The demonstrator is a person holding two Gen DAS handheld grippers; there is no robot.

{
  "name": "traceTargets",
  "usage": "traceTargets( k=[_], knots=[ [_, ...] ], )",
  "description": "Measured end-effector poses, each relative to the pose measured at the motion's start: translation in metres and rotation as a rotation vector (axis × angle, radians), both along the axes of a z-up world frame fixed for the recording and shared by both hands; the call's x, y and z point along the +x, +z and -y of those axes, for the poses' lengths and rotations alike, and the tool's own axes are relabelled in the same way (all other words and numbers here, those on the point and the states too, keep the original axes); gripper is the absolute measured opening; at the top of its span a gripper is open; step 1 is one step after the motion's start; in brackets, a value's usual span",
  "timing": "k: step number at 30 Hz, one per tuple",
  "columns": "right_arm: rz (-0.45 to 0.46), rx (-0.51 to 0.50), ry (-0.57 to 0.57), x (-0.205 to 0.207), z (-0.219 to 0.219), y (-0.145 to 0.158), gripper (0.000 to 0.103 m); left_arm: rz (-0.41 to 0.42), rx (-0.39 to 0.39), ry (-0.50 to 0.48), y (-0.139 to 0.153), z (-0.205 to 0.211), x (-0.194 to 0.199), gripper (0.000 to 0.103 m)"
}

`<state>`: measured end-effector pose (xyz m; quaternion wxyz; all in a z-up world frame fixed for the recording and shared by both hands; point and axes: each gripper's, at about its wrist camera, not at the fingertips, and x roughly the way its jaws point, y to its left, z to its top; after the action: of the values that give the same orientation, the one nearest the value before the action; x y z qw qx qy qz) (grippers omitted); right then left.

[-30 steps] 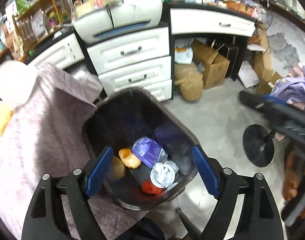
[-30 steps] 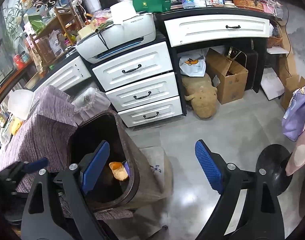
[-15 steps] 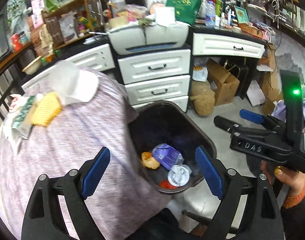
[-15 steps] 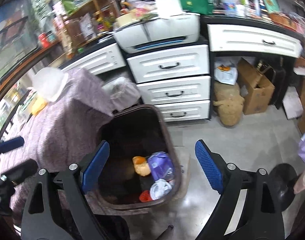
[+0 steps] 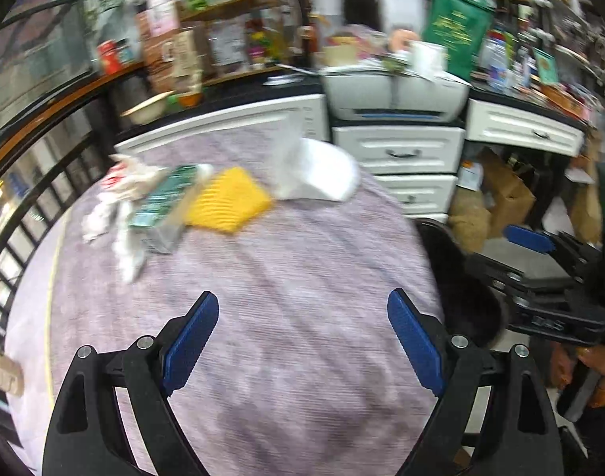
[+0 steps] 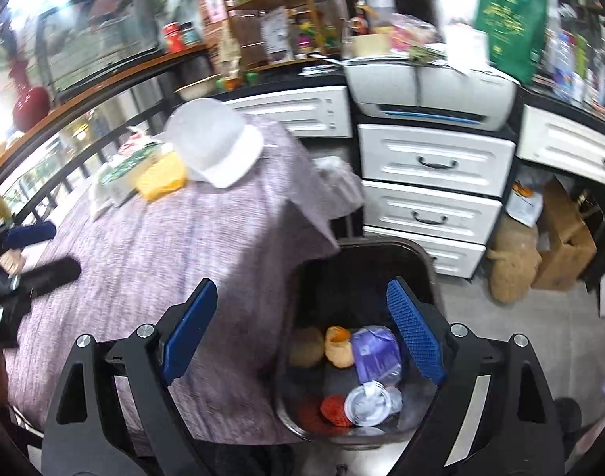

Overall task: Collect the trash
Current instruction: 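Grasp another white tissue with the left gripper while the right gripper reaches for the white mask, then grasp the white paper mask with the right gripper while the left gripper lifts the tissue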

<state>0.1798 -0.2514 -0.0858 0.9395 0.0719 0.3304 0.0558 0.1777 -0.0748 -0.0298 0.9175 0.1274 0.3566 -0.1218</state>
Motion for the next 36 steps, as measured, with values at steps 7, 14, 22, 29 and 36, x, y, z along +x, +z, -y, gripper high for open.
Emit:
traceTargets(
  k=[7,14,22,29,36],
  knots=[
    [0.001,-0.023,0.057,0.018,-0.022,0.008,0.086,-0.032,-0.053,0.123,0.003,-0.074,0.039,0.086],
    [-0.015,-0.036,0.082,0.041,-0.037,0.012,0.086,-0.041,-0.018,0.227,-0.012,-0.135,0.086,0.08],
    [-0.029,-0.065,0.106,0.053,-0.057,0.01,0.086,-0.124,-0.044,0.235,-0.036,-0.154,0.128,0.058],
    [-0.02,-0.092,0.12,0.069,-0.066,0.015,0.086,-0.139,-0.067,0.24,-0.042,-0.155,0.144,0.032],
    [0.032,-0.149,0.197,0.1,-0.092,0.027,0.086,-0.16,-0.16,0.302,-0.038,-0.18,0.133,0.009]
  ],
)
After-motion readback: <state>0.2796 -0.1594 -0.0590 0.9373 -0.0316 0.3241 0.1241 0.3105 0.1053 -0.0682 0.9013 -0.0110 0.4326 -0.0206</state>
